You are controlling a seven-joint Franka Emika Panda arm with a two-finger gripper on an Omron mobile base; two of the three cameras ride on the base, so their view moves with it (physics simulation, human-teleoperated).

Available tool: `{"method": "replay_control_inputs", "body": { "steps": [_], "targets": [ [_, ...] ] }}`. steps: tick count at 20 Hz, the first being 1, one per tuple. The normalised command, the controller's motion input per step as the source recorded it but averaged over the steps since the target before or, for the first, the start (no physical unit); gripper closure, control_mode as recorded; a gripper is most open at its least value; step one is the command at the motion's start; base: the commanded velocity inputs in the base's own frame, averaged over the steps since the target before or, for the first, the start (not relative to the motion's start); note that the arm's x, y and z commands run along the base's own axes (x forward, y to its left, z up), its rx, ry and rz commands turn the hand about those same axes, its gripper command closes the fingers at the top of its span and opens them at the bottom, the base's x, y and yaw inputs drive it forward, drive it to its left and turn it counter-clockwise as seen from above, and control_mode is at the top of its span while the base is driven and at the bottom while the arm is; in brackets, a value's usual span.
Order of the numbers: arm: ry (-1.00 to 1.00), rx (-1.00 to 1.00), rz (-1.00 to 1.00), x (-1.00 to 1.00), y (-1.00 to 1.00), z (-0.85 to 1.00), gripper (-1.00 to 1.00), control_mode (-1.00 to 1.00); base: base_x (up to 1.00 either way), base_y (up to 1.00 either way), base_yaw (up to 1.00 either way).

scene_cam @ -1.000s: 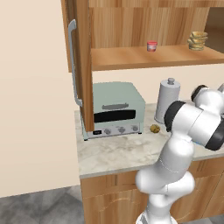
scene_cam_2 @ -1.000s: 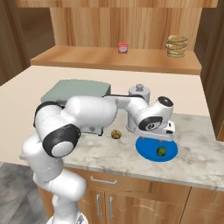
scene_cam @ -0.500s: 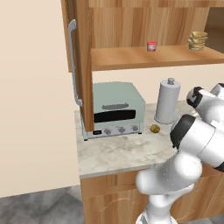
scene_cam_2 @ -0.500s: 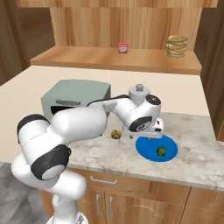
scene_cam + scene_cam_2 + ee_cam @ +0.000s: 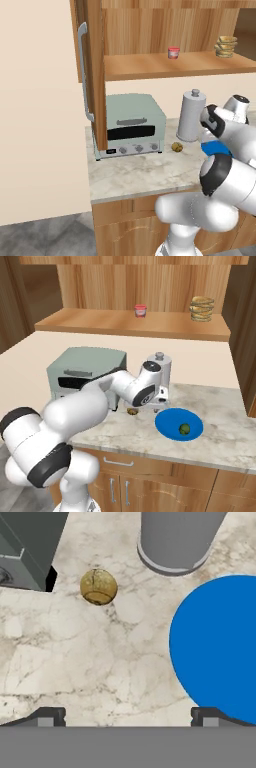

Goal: Pick the avocado and bread from the counter and place them on the plate. Then pick the jam from the cabinet and place it next to the plate. Lastly close the cabinet door.

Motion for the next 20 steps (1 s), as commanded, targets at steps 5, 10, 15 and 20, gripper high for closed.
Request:
{"method": "replay_control_inputs", "body": {
  "steps": [5,10,15,20],
  "targets": [
    [0.0,0.0,0.0,0.07,0.47,0.07,-1.0,-1.0,0.0,0.0,0.0],
    [0.0,0.03,0.03,0.11,0.32,0.0,-1.0,-1.0,0.0,0.0,0.0],
    [-0.02,0.02,0.14,0.17,0.14,0.0,-1.0,-1.0,0.0,0.0,0.0],
    [-0.03,0.05,0.34,0.12,0.0,0.0,-1.0,-1.0,0.0,0.0,0.0]
  ]
}}
